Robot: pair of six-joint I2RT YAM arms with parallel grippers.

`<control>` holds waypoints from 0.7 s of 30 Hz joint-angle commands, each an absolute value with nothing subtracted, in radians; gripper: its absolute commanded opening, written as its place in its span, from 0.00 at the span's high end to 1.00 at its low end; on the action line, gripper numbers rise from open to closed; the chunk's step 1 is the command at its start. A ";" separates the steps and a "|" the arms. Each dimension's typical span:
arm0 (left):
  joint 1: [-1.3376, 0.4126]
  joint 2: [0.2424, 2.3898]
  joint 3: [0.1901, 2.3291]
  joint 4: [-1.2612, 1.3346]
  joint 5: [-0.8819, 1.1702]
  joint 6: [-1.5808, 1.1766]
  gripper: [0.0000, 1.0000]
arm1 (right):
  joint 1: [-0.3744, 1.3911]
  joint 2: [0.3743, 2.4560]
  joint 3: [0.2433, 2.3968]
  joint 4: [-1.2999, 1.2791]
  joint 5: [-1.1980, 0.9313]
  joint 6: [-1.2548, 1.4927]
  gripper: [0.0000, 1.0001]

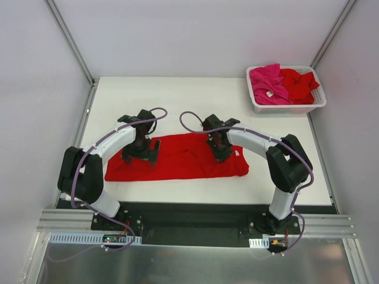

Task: Fold and stack the t-shirts

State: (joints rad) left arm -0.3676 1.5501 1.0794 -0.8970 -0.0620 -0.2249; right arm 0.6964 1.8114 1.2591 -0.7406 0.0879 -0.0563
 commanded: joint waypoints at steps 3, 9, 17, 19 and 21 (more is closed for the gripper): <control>-0.377 1.525 1.068 -0.908 -0.077 -0.227 0.01 | 0.703 1.764 1.305 -0.787 0.115 -0.055 0.97; -0.376 1.540 1.077 -0.904 -0.075 -0.225 0.00 | 0.707 1.714 1.287 -0.838 0.126 -0.051 0.99; -0.377 1.555 1.074 -0.894 -0.075 -0.221 0.01 | 0.721 1.672 1.229 -0.870 0.135 -0.057 0.98; -0.377 1.559 1.075 -0.894 -0.077 -0.218 0.01 | 0.726 1.664 1.218 -0.874 0.137 -0.060 0.95; -0.376 1.560 1.075 -0.894 -0.077 -0.216 0.01 | 0.733 1.660 1.207 -0.882 0.138 -0.060 0.94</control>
State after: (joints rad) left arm -0.3676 1.5524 1.0748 -0.8940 -0.0620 -0.2241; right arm 0.7185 1.7088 1.2278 -0.8291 0.1184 -0.0578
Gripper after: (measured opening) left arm 0.993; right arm 0.053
